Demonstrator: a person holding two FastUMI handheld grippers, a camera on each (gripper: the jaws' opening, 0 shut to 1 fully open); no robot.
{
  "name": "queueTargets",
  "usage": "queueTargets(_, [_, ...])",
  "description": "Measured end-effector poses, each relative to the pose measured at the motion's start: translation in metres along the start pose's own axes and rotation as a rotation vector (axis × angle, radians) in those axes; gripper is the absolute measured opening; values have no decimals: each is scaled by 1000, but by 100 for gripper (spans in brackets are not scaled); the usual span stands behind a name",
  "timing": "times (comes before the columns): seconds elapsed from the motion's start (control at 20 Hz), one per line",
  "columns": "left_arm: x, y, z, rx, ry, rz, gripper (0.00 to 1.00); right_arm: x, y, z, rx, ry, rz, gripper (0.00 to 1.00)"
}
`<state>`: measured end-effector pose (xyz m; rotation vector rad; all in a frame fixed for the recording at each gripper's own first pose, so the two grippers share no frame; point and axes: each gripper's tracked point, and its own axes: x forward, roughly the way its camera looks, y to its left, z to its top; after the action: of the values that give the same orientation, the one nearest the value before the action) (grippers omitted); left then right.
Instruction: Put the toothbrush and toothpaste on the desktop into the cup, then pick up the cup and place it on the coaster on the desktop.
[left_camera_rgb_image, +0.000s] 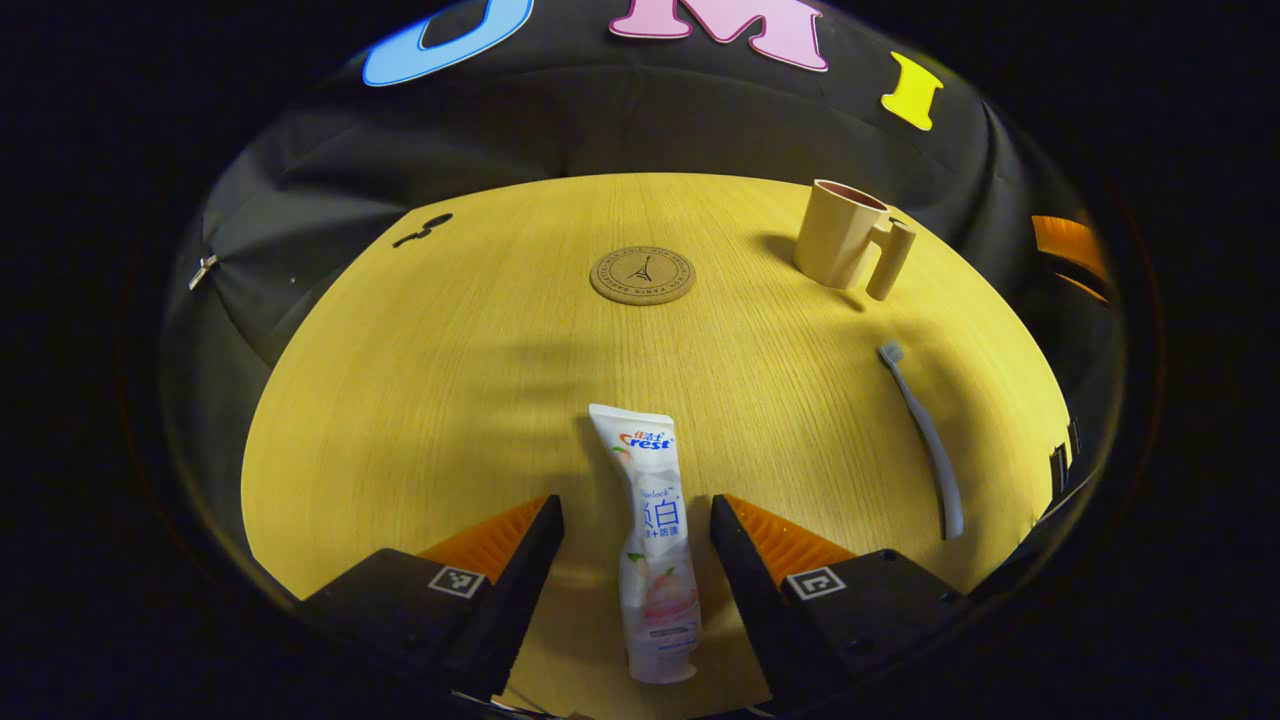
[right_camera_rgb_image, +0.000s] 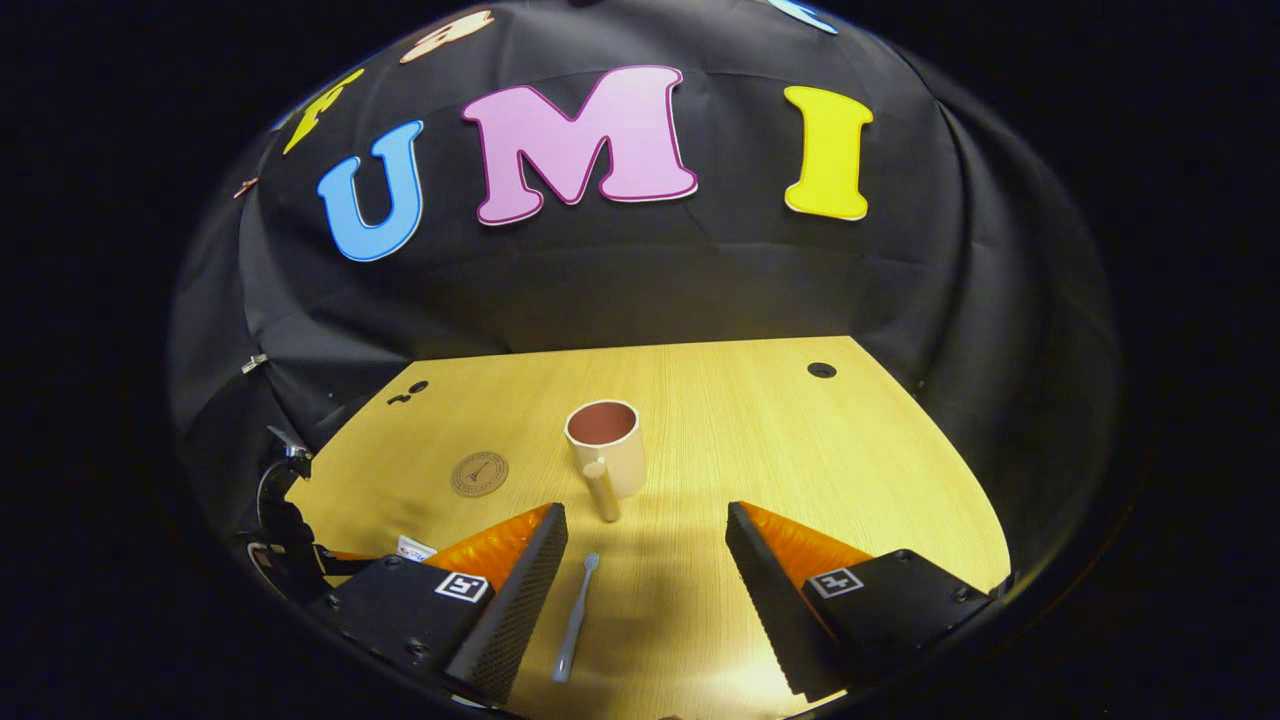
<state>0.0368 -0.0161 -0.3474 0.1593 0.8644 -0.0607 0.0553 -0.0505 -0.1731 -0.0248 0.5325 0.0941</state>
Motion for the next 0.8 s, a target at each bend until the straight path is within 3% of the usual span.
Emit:
queueTargets(0.15, [2,-4,1,15,14,-12,85,2,-1,-7,4,24,-8,98])
queueTargets(0.2, [3,-4,1,24,20,-12,74,3,0,-10,5,35,-9,99])
queueTargets(0.35, [3,-9,0,56,73,-37,71,6,4,-23,22,82,-7,99])
queueTargets(0.5, [3,-12,1,102,94,-52,39,8,4,-38,32,129,-7,99])
queueTargets(0.8, [2,-15,3,131,110,-69,25,7,24,-71,31,227,19,99])
